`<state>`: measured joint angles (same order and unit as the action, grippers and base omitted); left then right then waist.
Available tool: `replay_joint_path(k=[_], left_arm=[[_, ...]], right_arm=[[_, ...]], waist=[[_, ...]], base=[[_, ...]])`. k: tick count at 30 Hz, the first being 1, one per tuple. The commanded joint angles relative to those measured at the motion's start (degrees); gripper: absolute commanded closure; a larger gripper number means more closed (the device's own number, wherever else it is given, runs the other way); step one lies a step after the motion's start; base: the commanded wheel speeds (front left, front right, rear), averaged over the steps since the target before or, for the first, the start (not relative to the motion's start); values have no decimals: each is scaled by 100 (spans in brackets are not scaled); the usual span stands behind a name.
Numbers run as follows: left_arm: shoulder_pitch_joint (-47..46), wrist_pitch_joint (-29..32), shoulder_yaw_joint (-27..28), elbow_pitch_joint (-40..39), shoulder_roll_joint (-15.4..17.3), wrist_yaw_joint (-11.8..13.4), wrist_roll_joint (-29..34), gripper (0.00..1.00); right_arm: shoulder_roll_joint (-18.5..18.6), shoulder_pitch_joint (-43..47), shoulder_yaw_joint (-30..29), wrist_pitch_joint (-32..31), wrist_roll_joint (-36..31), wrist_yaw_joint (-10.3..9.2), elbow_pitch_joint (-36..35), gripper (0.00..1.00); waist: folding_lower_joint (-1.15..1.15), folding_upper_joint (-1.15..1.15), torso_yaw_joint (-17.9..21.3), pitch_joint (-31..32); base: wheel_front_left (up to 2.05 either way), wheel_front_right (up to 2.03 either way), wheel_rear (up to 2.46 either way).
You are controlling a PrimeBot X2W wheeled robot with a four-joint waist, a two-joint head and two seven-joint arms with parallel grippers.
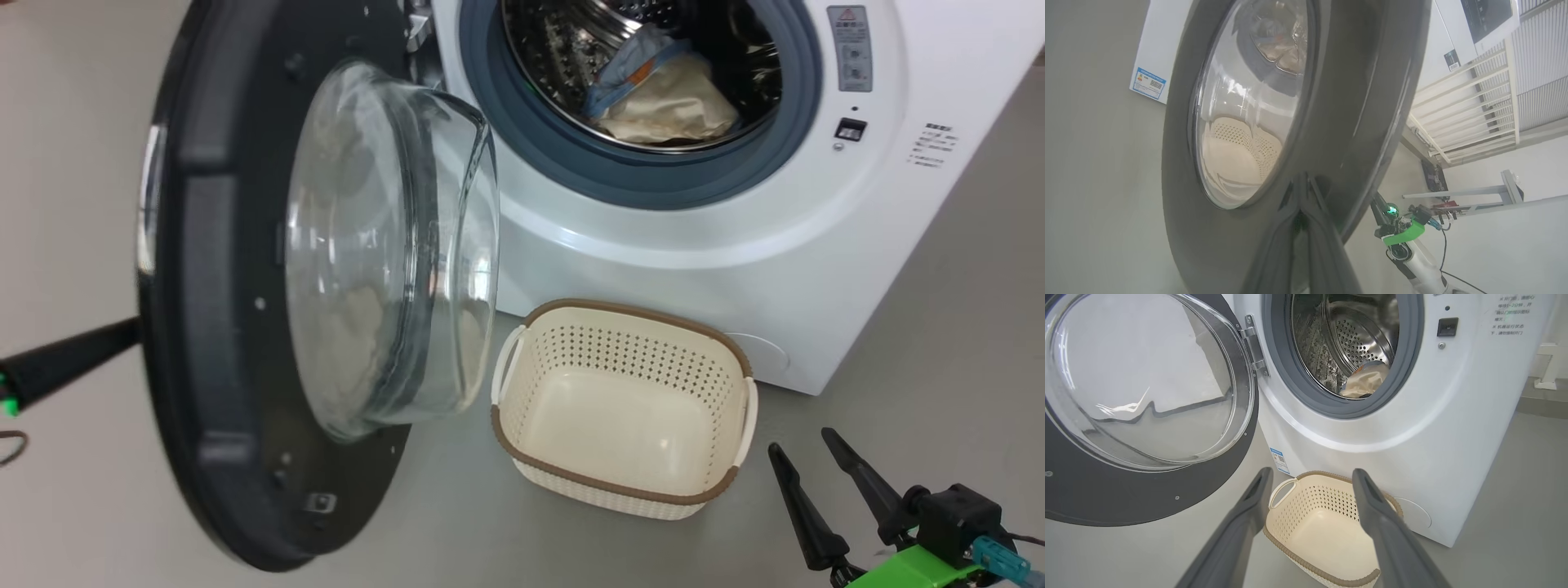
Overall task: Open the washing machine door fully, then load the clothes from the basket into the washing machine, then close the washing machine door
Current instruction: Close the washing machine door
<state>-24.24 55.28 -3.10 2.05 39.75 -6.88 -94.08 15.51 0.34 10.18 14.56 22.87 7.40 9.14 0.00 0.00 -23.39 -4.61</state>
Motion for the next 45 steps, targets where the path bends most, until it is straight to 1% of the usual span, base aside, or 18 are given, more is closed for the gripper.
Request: replay_joint_path(k=[1,4,5,8,13,15,21,26,30,35,39,45], left_arm=[[-157,114,191,-362,124,-60,-2,100],[-186,243,66,-634,-55,-60,33,100],[-186,243,66,-634,-55,-60,33,100],[-222,313,-116,-967,-311,-60,134,100],[-439,179,-256,-1244,-709,-60,258,100],[-577,92,-345,-1290,-833,-60,405,100],[-1075,-323,-646,-1167,-1229,-60,774,100],[-1459,-545,-1002,-924,-1372,-60,967,100],[-1770,-776,-1222,-744,-1424,-60,1081,100],[-2174,-1204,-1421,-472,-1406,-60,1251,100],[-2498,-1662,-1565,-201,-1263,-60,1490,100],[-2967,-2280,-1778,304,-1042,-60,1584,100]], right_arm=[[15,93,71,44,-35,9,-142,0],[-33,126,49,44,-36,9,-157,0],[-33,126,49,44,-36,9,-157,0],[-87,136,13,44,-45,9,-186,0],[-132,79,-18,44,-57,9,-212,0],[-139,26,-30,44,-63,9,-224,0],[-209,-146,-68,44,-82,9,-252,0],[-302,-269,-85,44,-101,9,-264,0],[-383,-377,-101,44,-109,9,-279,0],[-486,-519,-100,44,-116,9,-287,0],[-565,-628,-134,44,-109,9,-294,0],[-689,-779,-162,44,-111,9,-313,0]], waist=[[0,0,152,80],[0,0,319,127],[0,0,319,127],[0,0,583,136],[0,0,906,33],[0,0,1034,-40],[0,0,1402,-247],[0,0,1715,-402],[0,0,1966,-562],[0,0,2268,-767],[0,0,2512,-923],[0,0,2841,-1149]], base=[[0,0,0],[0,0,0],[0,0,0],[0,0,0],[0,0,0],[0,0,0],[0,0,0],[0,0,0],[0,0,0],[0,0,0],[0,0,0],[0,0,0]])
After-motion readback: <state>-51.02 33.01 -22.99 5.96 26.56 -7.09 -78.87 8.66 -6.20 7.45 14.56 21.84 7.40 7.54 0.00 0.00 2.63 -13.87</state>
